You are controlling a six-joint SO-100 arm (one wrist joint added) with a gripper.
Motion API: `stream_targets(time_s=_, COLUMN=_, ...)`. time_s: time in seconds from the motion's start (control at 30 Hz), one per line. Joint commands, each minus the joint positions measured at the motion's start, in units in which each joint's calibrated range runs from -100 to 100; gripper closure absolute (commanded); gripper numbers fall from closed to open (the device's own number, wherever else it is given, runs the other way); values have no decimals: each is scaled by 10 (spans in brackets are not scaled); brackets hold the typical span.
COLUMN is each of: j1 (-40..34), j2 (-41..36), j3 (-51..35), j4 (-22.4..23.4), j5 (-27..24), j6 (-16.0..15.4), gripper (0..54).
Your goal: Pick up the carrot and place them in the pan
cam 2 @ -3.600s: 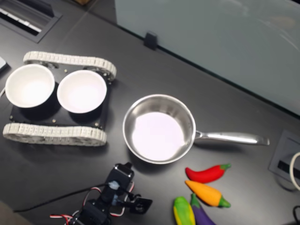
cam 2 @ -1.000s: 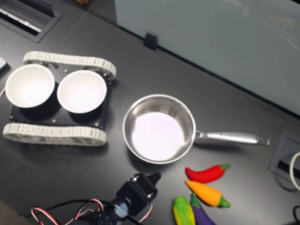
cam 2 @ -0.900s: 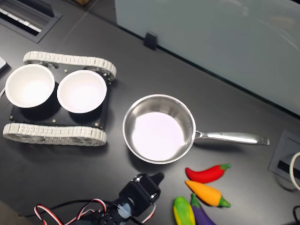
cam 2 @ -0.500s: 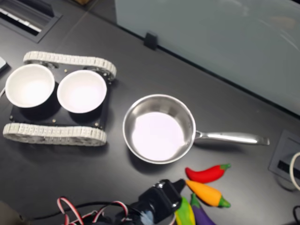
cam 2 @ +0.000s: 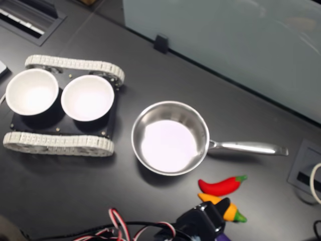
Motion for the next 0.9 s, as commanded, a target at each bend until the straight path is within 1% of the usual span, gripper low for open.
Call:
stream_targets(time_s=0.0, j1=21, j2=24, j3=-62, j4=4, j5=11, j6=-8, gripper=348)
stream_targets(time_s=0.1, j1=30, j2=51, j3=-83, j4=4, j5=12, j6=-8, gripper=332)
stream_targets(time_s=0.17, j1=40, j2=70, j3=-91, j4=4, j5=0, j6=-7, gripper=291)
stream_targets(time_s=0.2, j1=44, j2=78, j3=-95, j4=4, j5=1, j6=-7, gripper=282)
stream_targets(time_s=0.4, j1=42, j2=114, j3=-91, j4=4, j5=37, j6=-5, gripper=277)
stream_targets(time_s=0.7, j1=39, j2=179, j3=-99, j4=4, j5=70, j6=1, gripper=261)
stream_targets(time_s=0.87, j1=32, j2=191, j3=-106, j4=4, j5=75, j6=17, gripper=256)
